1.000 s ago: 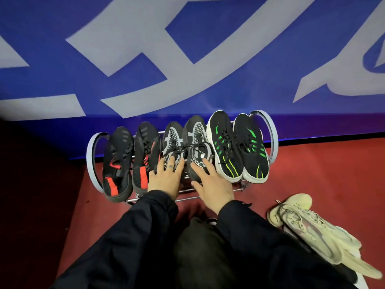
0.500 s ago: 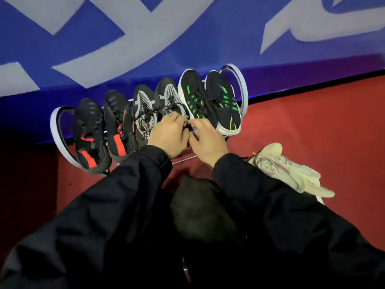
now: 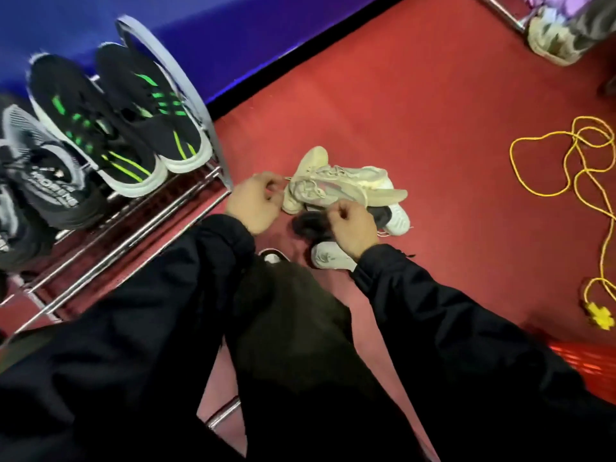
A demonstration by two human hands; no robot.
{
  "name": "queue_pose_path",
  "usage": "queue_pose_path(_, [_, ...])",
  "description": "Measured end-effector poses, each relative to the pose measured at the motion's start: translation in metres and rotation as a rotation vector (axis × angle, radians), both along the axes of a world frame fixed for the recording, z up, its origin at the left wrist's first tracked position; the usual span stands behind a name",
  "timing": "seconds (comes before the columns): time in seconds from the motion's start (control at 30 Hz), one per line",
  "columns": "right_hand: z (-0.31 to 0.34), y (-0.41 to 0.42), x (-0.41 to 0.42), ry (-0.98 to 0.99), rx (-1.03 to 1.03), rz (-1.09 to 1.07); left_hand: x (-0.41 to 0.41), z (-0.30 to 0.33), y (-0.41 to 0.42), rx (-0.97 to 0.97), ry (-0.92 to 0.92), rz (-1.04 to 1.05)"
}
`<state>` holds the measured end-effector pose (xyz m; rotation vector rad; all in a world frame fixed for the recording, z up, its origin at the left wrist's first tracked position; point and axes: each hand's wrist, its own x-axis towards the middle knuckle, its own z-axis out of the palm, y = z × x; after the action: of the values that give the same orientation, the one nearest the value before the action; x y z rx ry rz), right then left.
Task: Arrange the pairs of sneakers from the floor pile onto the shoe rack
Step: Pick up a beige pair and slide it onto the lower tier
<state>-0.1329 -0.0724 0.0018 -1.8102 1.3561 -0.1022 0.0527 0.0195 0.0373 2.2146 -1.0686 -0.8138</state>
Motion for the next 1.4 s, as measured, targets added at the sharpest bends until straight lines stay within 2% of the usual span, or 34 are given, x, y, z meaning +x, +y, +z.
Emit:
queue_pose_path(0.07, [-0.029, -0.025, -0.009, 0.054, 0.044, -0.114, -0.004, -0.023, -0.014, 0.038, 0.043, 0.039])
queue_pose_path(0.17, [-0.076, -0.057, -0.015, 0.082, 0.092, -0.305, -0.006, -0.056, -0.021, 0.083, 0.092, -0.006])
queue_pose_path(0.27, [-0.129, -0.088, -0.015, 0.035, 0.242, -0.465, -0.002, -0.074, -0.019, 0.114, 0.125, -0.005])
queue_pose_path(0.33, [-0.184, -0.110, -0.020, -0.066, 0.312, -0.549, 0.003, -0.082, -0.012, 0.122, 0.160, -0.001])
queue_pose_path(0.4, [-0.204, -0.116, -0.015, -0.105, 0.340, -0.607, 0.006, -0.090, -0.002, 0.109, 0.200, -0.009])
queue_pose_path(0.5, [-0.178, -0.101, -0.003, -0.093, 0.234, -0.593, 0.010, -0.098, 0.003, 0.070, 0.123, -0.029])
queue_pose_path(0.63, [-0.125, -0.073, 0.000, -0.394, 0.214, -0.530, 0.011, -0.098, -0.003, 0.057, 0.080, 0.004])
queue_pose_path(0.77, [-0.072, -0.056, -0.030, -0.618, 0.387, -0.434, 0.015, -0.093, -0.017, 0.226, 0.053, 0.069])
queue_pose_path(0.83, [-0.063, -0.053, -0.042, -0.653, 0.468, -0.384, 0.019, -0.099, -0.017, 0.255, 0.208, 0.057])
queue_pose_path(0.9, [-0.065, -0.054, -0.048, -0.648, 0.546, -0.386, 0.017, -0.104, -0.012, 0.244, 0.460, 0.116])
queue_pose_path(0.93, [-0.067, -0.057, -0.050, -0.640, 0.592, -0.413, 0.013, -0.107, -0.009, 0.225, 0.522, 0.153])
queue_pose_path(1.03, [-0.085, -0.075, -0.050, -0.558, 0.674, -0.641, 0.000, -0.108, -0.003, 0.153, 0.502, 0.347])
queue_pose_path(1.17, [-0.128, -0.103, -0.044, -0.340, 0.525, -0.922, 0.000, -0.111, 0.011, 0.162, 0.404, 0.541])
queue_pose_path(1.27, [-0.147, -0.123, -0.035, -0.328, 0.475, -1.039, 0.000, -0.108, 0.018, 0.142, 0.466, 0.574])
queue_pose_path(1.4, [-0.155, -0.157, -0.029, -0.322, 0.432, -1.118, 0.002, -0.105, 0.034, 0.159, 0.497, 0.471])
